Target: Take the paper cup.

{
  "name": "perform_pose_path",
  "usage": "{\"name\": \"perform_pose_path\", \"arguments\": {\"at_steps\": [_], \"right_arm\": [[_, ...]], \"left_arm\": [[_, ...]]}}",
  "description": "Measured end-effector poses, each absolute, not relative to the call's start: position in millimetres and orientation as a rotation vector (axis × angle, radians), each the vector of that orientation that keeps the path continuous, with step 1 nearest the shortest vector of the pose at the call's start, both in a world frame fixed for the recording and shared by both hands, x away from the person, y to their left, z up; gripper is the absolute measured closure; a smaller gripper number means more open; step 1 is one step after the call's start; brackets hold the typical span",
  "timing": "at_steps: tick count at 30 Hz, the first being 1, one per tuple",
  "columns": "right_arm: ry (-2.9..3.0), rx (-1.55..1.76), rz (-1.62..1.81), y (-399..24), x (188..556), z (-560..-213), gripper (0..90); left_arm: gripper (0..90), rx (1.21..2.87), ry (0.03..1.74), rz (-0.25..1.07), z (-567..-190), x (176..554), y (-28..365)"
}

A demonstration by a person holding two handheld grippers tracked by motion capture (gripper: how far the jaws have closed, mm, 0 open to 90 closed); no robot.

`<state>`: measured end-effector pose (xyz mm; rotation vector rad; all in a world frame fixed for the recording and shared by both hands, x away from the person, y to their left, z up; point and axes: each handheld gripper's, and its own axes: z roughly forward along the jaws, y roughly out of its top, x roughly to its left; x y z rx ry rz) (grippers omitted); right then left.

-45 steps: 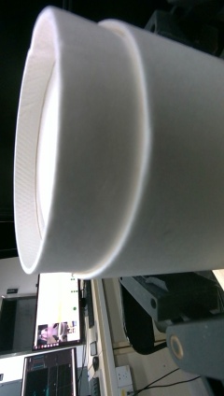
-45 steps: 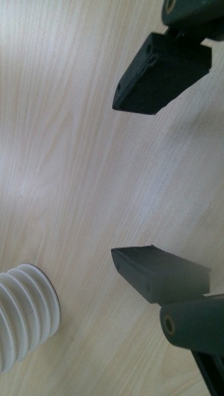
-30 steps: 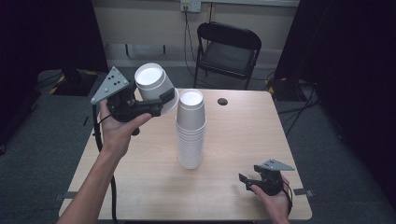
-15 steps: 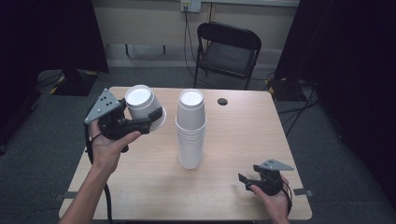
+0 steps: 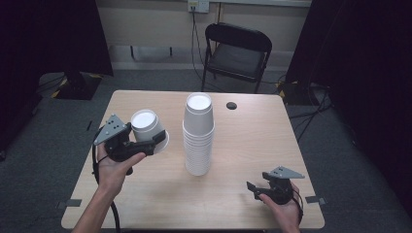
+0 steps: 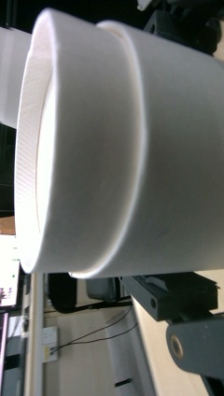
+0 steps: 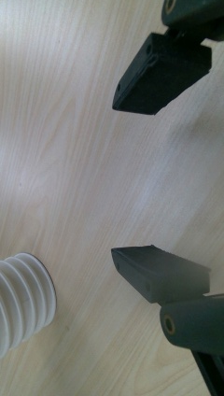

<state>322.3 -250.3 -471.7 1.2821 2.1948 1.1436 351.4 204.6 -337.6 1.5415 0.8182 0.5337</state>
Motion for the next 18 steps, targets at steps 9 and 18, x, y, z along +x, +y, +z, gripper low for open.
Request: {"name": "perform_pose_path", "arguments": {"at_steps": [9, 18], "right_arm": [[2.228, 1.216, 1.135, -243, 318, -468, 26.2], [2.242, 1.157, 1.216, -231, 311, -457, 26.2]], "left_arm": [[16.1, 1.578, 0.811, 0.491, -361, 341, 209], [16.1, 1.608, 0.768, 0.376, -386, 332, 193]]}}
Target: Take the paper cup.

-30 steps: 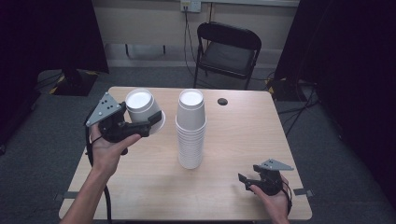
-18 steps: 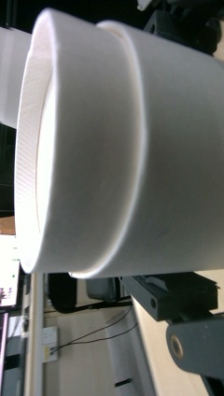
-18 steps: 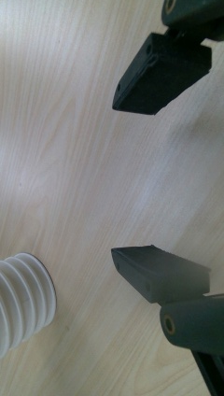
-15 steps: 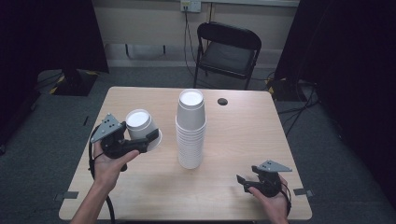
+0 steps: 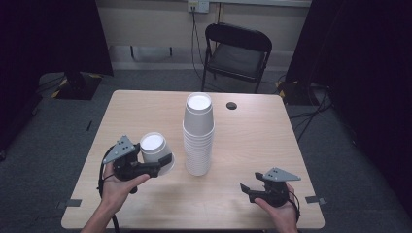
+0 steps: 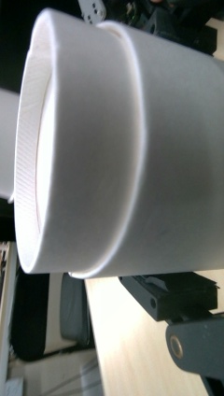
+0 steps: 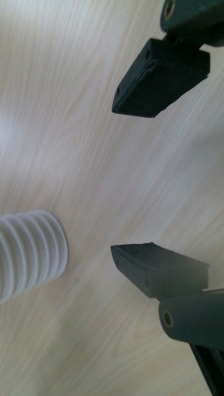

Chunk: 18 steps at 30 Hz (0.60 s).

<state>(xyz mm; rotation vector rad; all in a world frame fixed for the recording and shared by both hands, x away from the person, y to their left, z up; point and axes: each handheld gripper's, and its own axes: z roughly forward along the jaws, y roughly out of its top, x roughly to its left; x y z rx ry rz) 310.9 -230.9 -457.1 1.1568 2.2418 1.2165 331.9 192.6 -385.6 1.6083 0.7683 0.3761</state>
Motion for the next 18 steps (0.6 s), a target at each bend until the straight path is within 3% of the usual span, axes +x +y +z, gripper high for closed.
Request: {"name": "perform_pose_path", "arguments": {"at_steps": [10, 18], "right_arm": [[2.351, 1.0, 1.297, -198, 304, -446, 25.1], [2.421, 0.817, 1.385, -155, 305, -429, 30.1]], "left_arm": [[16.0, 1.641, 0.765, 0.292, -401, 321, 175], [15.9, 1.626, 0.805, 0.267, -406, 318, 168]]}}
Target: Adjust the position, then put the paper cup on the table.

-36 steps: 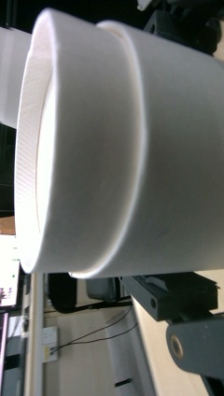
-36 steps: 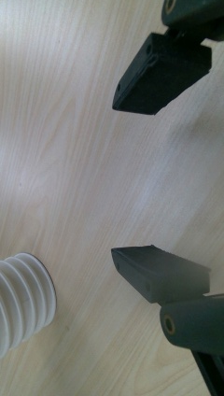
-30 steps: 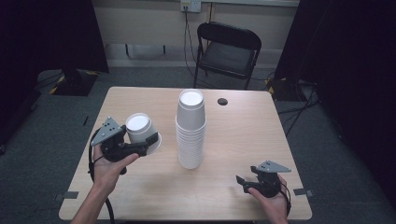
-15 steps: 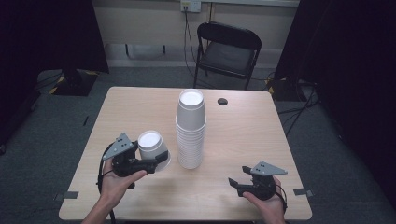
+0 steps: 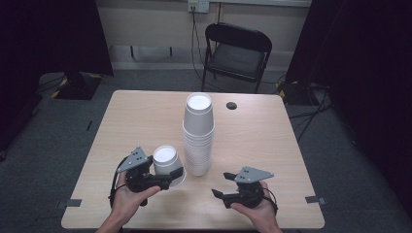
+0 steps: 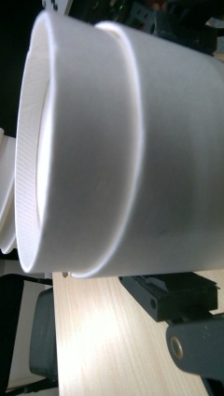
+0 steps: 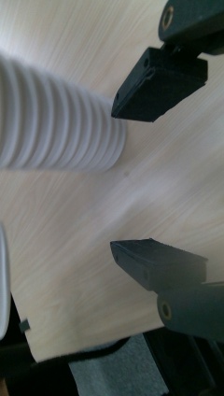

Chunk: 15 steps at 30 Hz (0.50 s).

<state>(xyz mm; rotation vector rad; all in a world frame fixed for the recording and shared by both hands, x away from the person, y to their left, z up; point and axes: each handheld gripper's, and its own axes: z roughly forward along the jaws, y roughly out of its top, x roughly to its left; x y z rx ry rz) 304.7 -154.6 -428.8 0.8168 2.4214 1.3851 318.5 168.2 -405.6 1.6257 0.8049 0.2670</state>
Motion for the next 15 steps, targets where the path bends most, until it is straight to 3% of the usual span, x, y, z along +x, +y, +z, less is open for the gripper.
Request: {"name": "perform_pose_path", "arguments": {"at_steps": [15], "right_arm": [[2.485, 0.674, 1.438, -102, 304, -430, 38.3]], "left_arm": [[15.9, 1.649, 0.791, 0.208, -408, 312, 158]]}}
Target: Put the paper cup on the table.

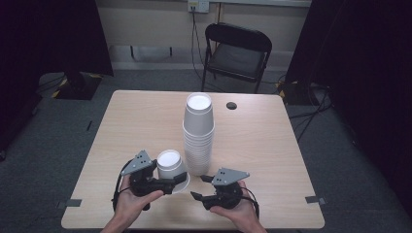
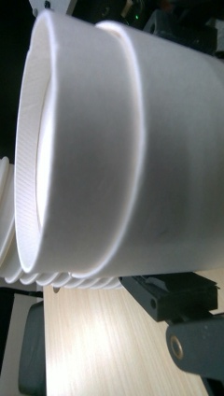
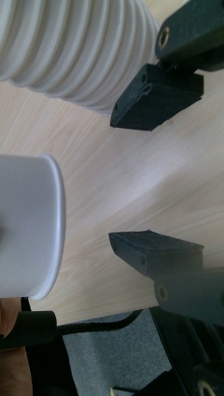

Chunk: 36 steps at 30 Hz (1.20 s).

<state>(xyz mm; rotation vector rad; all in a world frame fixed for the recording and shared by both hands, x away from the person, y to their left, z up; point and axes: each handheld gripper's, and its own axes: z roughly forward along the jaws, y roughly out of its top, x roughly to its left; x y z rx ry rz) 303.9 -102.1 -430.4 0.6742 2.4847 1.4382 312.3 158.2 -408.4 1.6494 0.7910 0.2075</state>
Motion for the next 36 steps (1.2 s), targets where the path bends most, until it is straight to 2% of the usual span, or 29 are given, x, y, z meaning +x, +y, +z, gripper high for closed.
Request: {"name": "perform_pose_path", "arguments": {"at_steps": [23, 36], "right_arm": [[2.377, 0.688, 1.486, -90, 309, -432, 51.5], [2.325, 0.629, 1.513, -90, 306, -428, 58.2]], "left_arm": [[16.0, 1.556, 0.872, 0.08, -404, 305, 146], [15.9, 1.525, 0.847, 0.008, -401, 299, 137]]}}
